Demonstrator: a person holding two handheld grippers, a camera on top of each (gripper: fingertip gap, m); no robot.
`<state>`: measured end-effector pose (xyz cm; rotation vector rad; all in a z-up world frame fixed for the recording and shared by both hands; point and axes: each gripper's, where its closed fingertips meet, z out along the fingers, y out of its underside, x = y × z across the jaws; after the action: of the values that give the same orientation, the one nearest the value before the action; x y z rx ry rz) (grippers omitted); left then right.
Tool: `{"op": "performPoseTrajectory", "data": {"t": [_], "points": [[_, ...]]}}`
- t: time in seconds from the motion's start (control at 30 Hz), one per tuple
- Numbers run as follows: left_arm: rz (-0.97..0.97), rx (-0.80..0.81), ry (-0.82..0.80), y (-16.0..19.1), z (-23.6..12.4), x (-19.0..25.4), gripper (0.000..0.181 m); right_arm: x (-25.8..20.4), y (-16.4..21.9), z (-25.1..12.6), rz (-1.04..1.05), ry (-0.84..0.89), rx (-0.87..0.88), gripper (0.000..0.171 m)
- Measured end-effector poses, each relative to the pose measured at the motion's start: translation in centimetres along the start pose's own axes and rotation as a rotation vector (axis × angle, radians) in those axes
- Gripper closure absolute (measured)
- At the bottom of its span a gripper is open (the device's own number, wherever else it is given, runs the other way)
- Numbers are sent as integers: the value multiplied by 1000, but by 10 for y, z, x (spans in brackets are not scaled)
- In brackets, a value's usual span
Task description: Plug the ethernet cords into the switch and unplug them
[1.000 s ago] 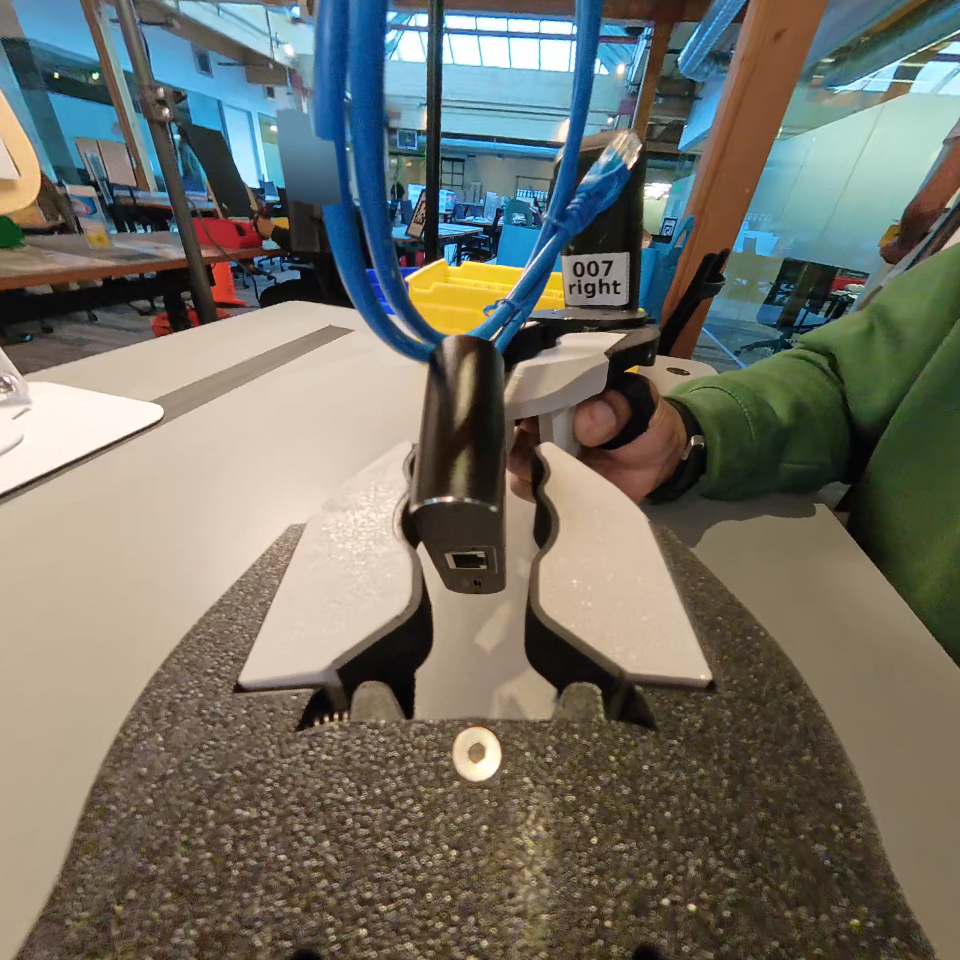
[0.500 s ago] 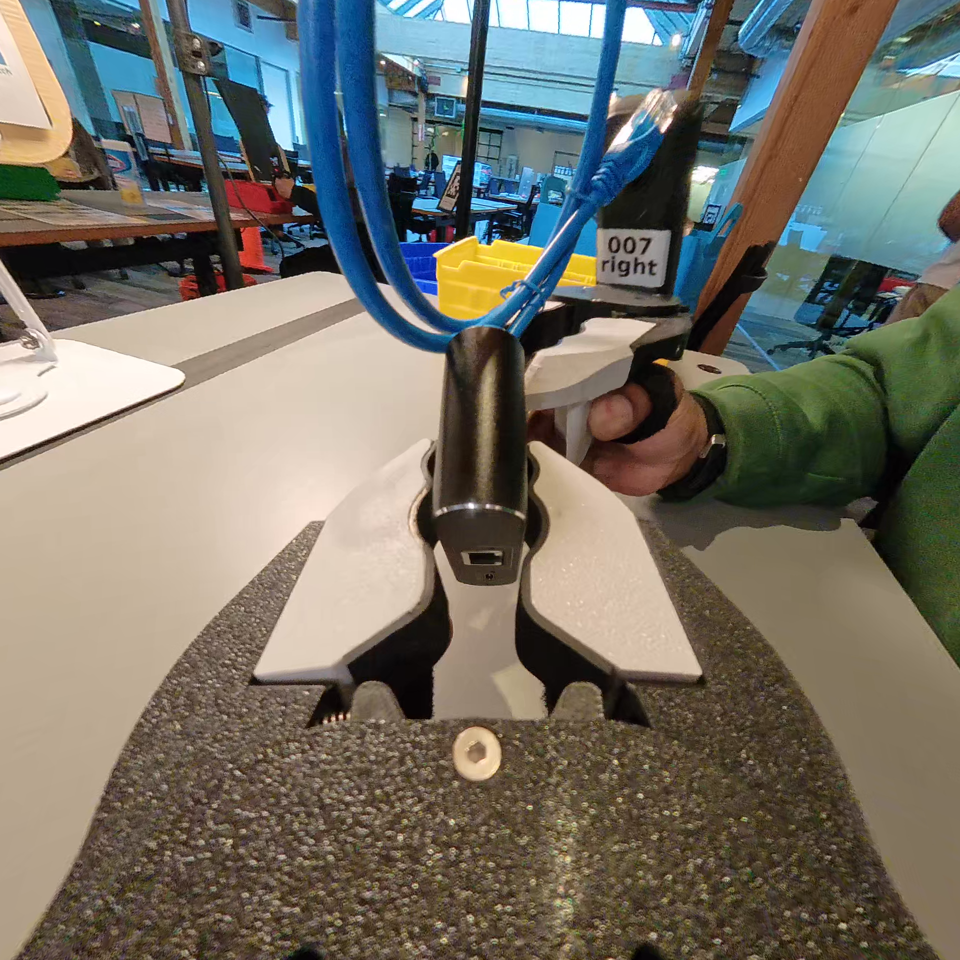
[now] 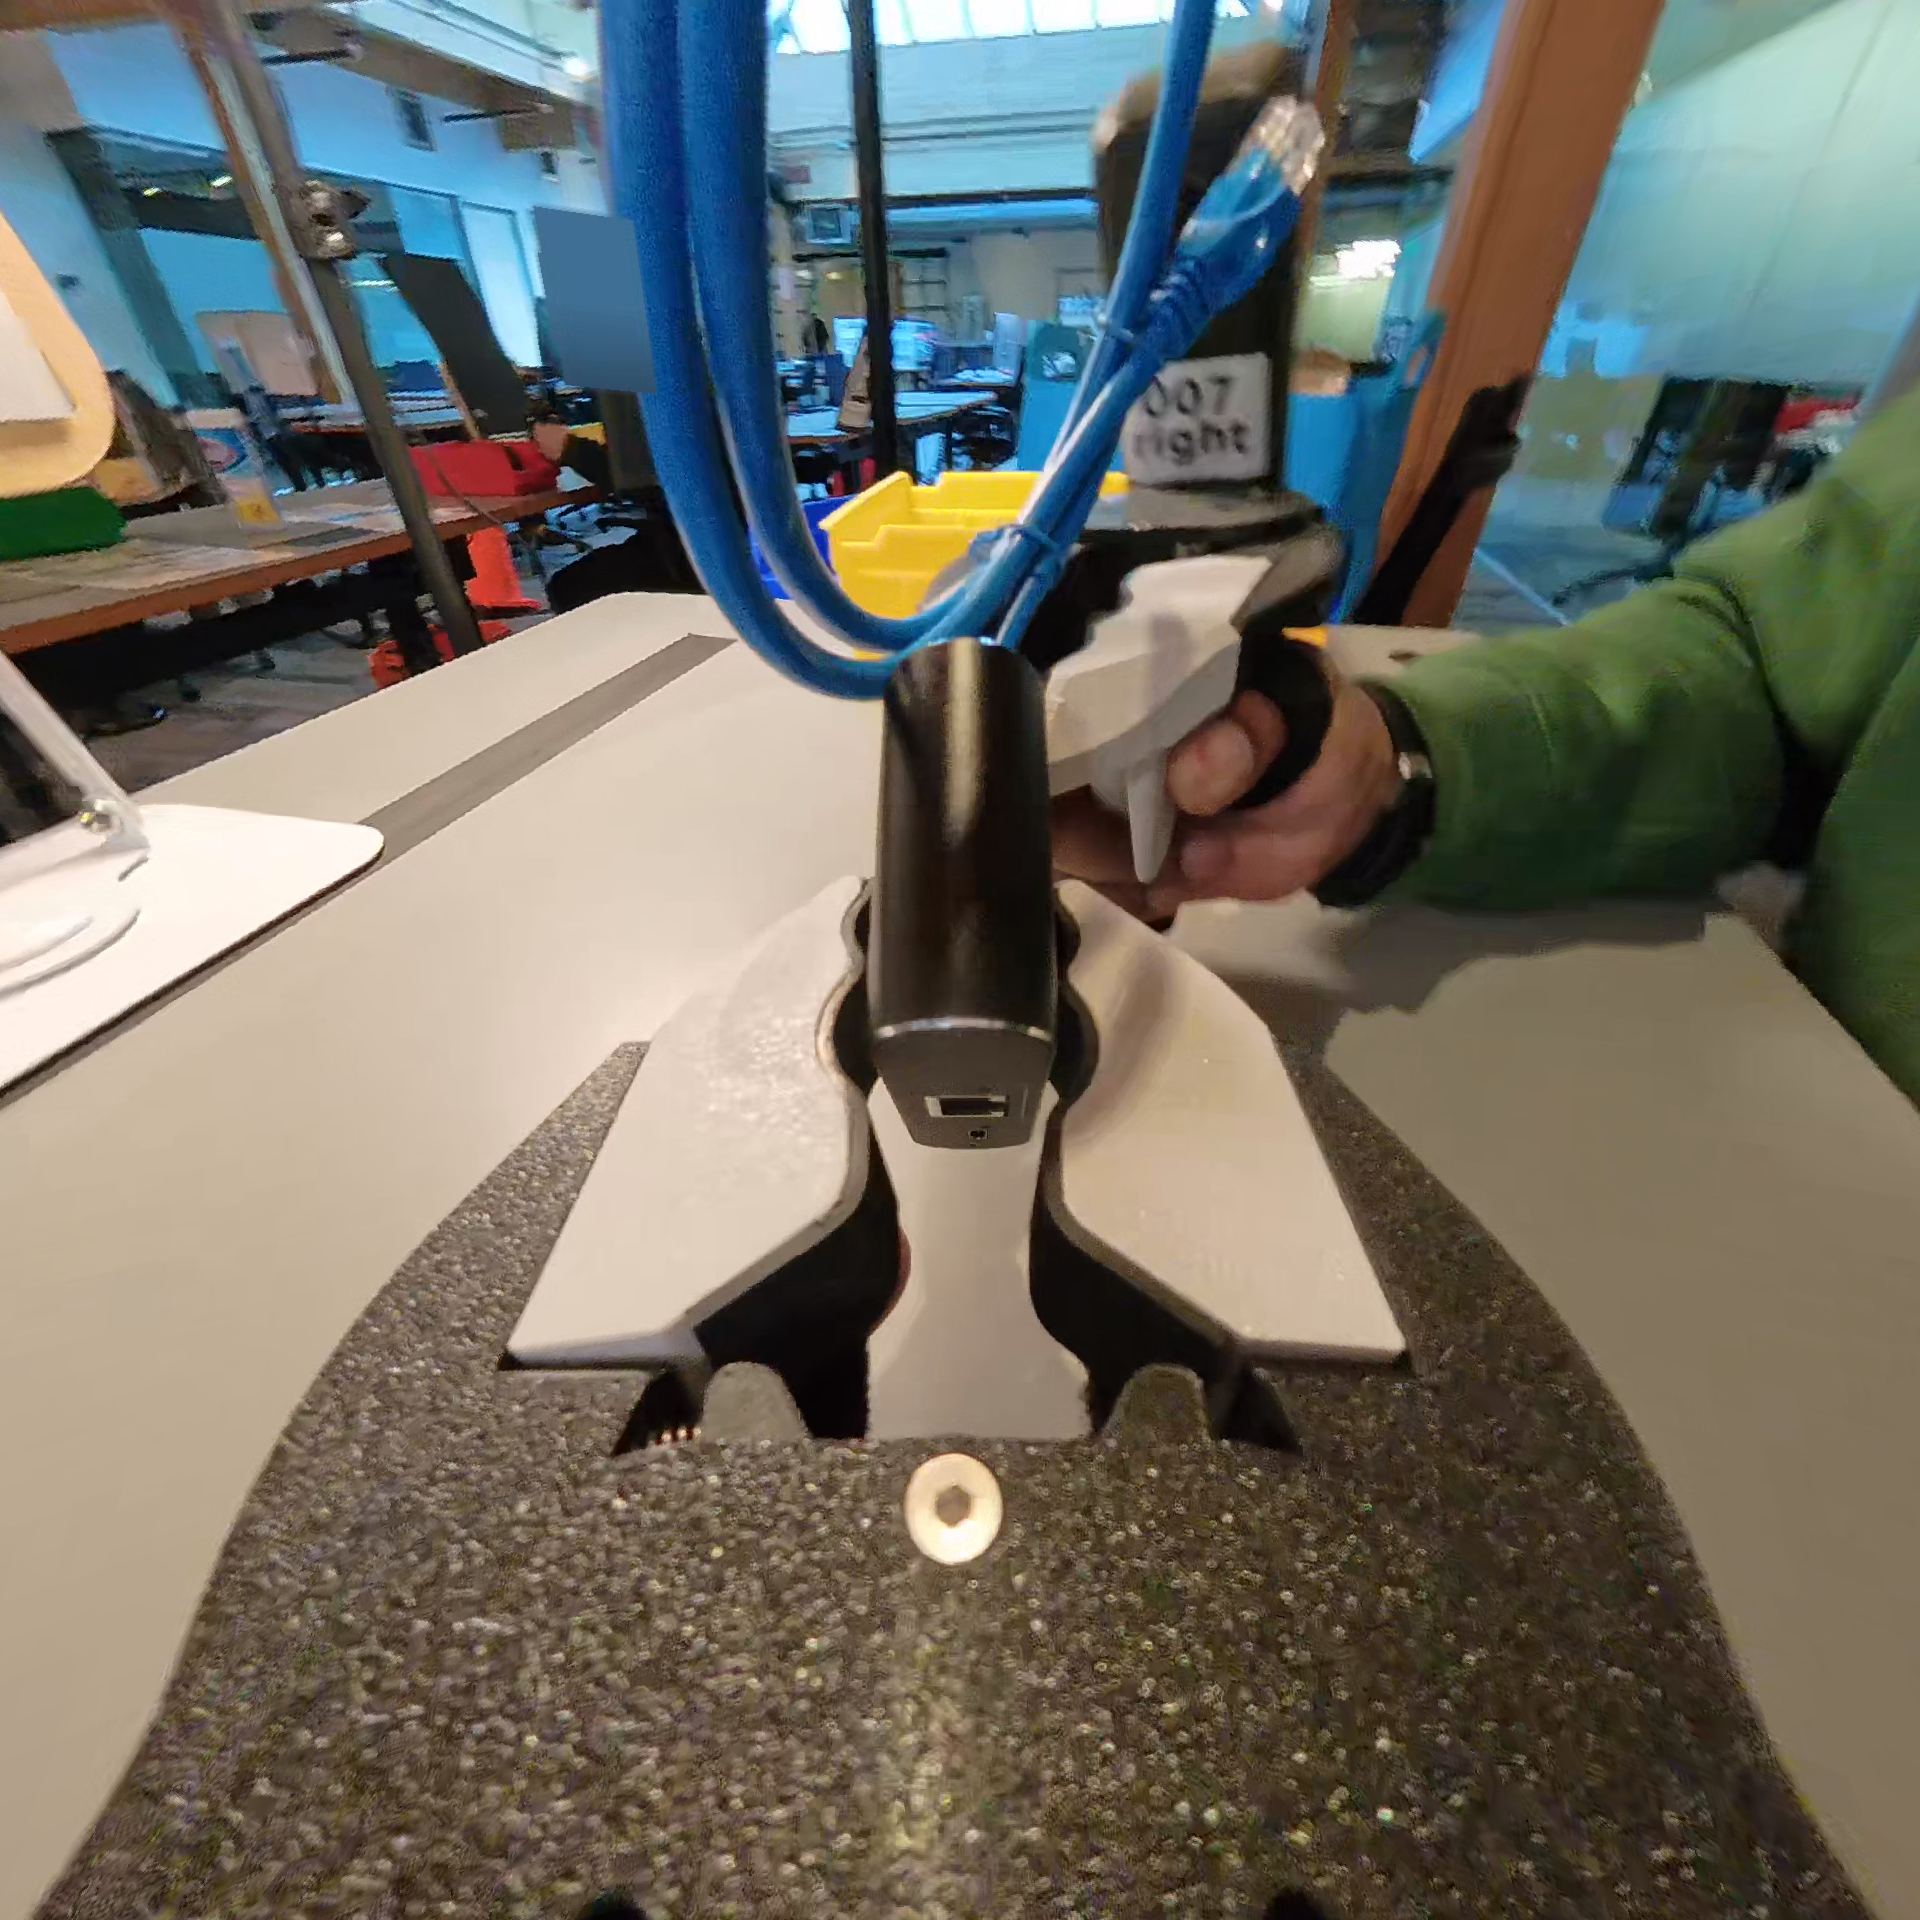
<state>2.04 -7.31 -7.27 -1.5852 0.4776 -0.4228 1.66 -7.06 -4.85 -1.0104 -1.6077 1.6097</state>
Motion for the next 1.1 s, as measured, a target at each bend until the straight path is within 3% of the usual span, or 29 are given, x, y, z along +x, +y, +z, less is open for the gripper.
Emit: {"op": "performPoseTrajectory", "data": {"t": [0.13, 0.27, 0.33, 0.6, 0.93, 1.1], "points": [[74, -43, 31, 4, 0, 8, 153, -10, 5, -5, -45, -97, -59, 157], [29, -87, -97, 12, 9, -7, 153, 9, 10, -6, -29, 59, -58, 155], [20, -103, -93, 14, 9, -8, 153, 11, 13, -5, -4, 55, -77, 155], [100, -144, 48, 19, 3, 9, 153, -10, 16, -9, -19, -148, -102, 158], [26, -179, -106, 24, 9, -10, 152, 14, 18, -7, 27, 97, -73, 156], [31, -186, -35, 25, 8, -3, 152, 7, 17, -7, 102, -5, -75, 157]]}}
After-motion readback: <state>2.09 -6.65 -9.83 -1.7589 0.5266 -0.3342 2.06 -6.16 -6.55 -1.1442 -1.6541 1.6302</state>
